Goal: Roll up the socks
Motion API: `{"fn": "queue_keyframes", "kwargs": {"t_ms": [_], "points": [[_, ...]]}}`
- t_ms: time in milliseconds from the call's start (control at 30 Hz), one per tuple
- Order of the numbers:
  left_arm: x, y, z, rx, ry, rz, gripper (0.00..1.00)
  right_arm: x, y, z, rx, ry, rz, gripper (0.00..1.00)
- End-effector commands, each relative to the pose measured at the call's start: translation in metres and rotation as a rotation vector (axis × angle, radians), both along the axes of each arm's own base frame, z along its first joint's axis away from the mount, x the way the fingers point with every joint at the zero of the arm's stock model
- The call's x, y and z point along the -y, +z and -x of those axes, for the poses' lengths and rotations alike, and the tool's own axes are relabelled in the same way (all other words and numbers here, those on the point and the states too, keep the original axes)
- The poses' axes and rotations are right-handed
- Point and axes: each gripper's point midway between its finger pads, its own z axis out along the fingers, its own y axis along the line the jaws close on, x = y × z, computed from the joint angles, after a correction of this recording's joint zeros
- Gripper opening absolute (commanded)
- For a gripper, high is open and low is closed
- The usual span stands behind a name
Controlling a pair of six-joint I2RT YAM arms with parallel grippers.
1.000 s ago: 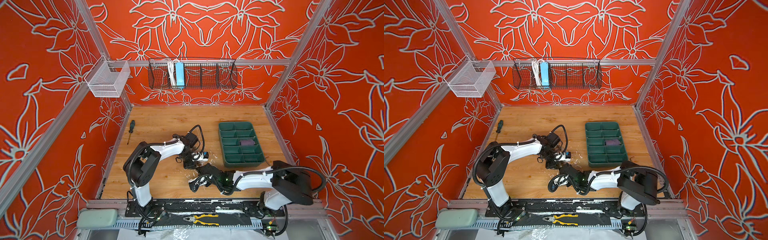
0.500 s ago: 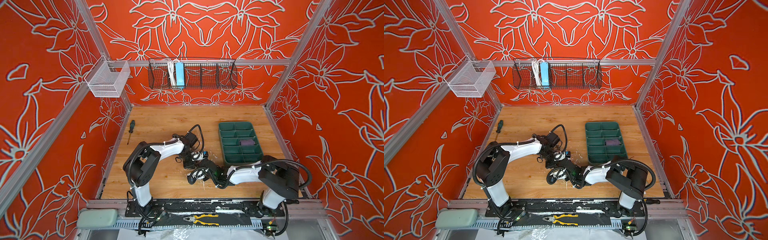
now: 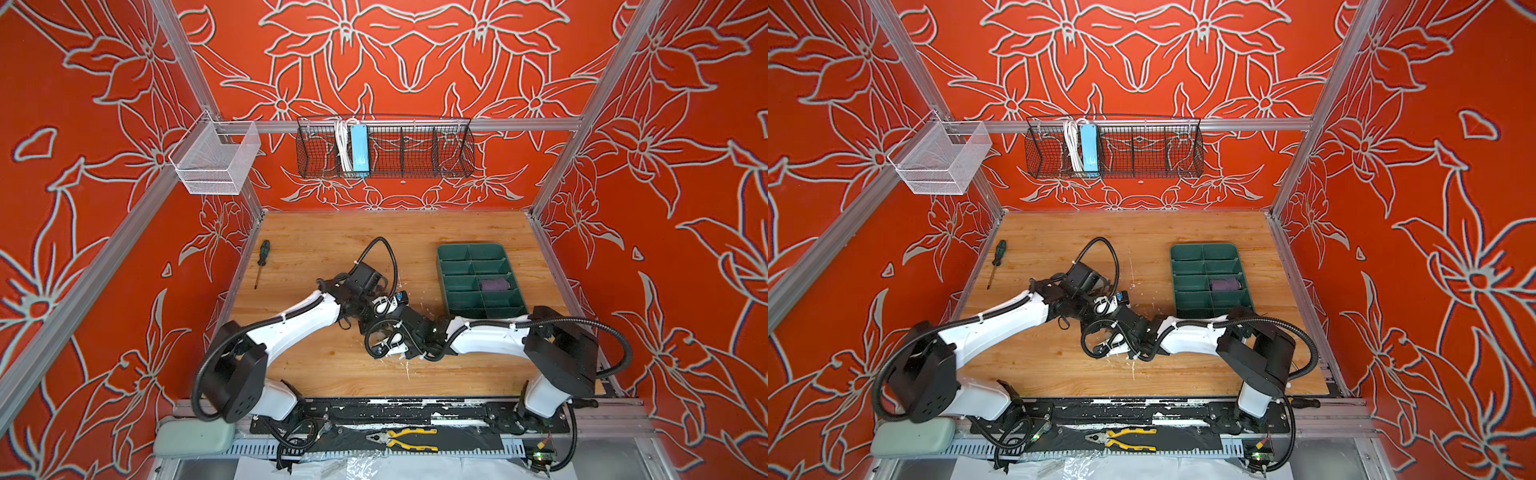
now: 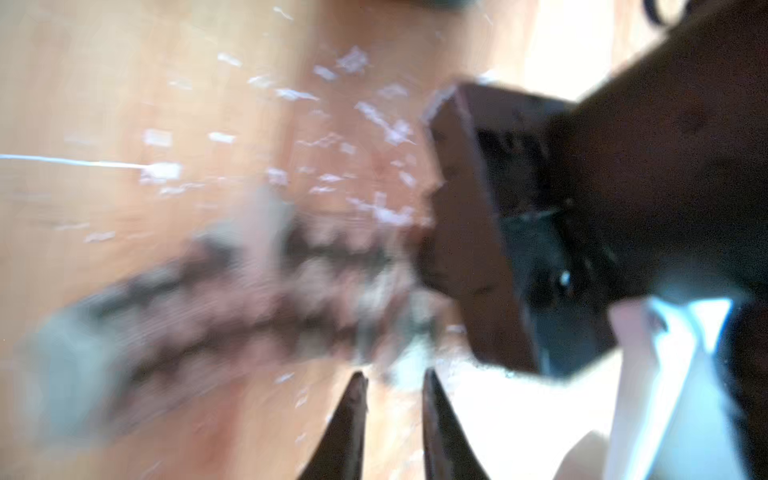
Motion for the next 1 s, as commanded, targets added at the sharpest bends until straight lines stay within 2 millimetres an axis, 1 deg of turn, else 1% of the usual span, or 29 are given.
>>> {"fn": "queue_keyframes", "kwargs": {"t_ms": [0,33,67,100,133,200,267,300,400,467,533,633,733,833,967], "points": [[-0.016,0.048,-0.022,0.257,0.131,0.052,0.28,0.044,-0.021,0.047,-0.295,-0.039,0.171,0.0],[-0.024,0.065,-0.026,0.336,0.172,0.069,0.3,0.045,-0.02,0.05,-0.327,-0.045,0.177,0.0],[-0.033,0.085,-0.028,0.429,0.215,0.095,0.31,0.046,-0.019,0.054,-0.368,-0.047,0.184,0.0],[-0.044,0.108,-0.026,0.523,0.25,0.128,0.32,0.047,-0.018,0.057,-0.407,-0.053,0.19,0.0],[-0.052,0.126,-0.022,0.588,0.272,0.152,0.34,0.047,-0.017,0.058,-0.435,-0.06,0.196,0.0],[-0.068,0.155,-0.007,0.705,0.281,0.197,0.39,0.048,-0.016,0.06,-0.497,-0.081,0.217,0.0],[-0.078,0.175,0.011,0.776,0.258,0.232,0.43,0.048,-0.016,0.06,-0.557,-0.102,0.222,0.0],[-0.081,0.181,0.022,0.794,0.232,0.242,0.46,0.047,-0.014,0.06,-0.589,-0.113,0.218,0.0],[-0.08,0.186,0.058,0.797,0.097,0.272,0.5,0.043,-0.013,0.059,-0.712,-0.142,0.211,0.0],[-0.076,0.182,0.074,0.795,-0.001,0.266,0.52,0.042,-0.014,0.057,-0.803,-0.169,0.2,0.0],[-0.074,0.17,0.083,0.771,-0.077,0.233,0.52,0.046,-0.017,0.048,-0.856,-0.215,0.224,0.0],[-0.072,0.146,0.085,0.714,-0.145,0.157,0.52,0.051,-0.024,0.032,-0.927,-0.289,0.252,0.0],[-0.062,0.12,0.085,0.657,-0.229,0.107,0.51,0.056,-0.028,0.021,-0.963,-0.331,0.284,0.0],[-0.045,0.092,0.084,0.634,-0.324,0.055,0.52,0.058,-0.031,0.008,-0.976,-0.35,0.292,0.0],[-0.014,0.041,0.084,0.676,-0.499,-0.135,0.53,0.061,-0.036,-0.009,-0.982,-0.368,0.307,0.0]]}}
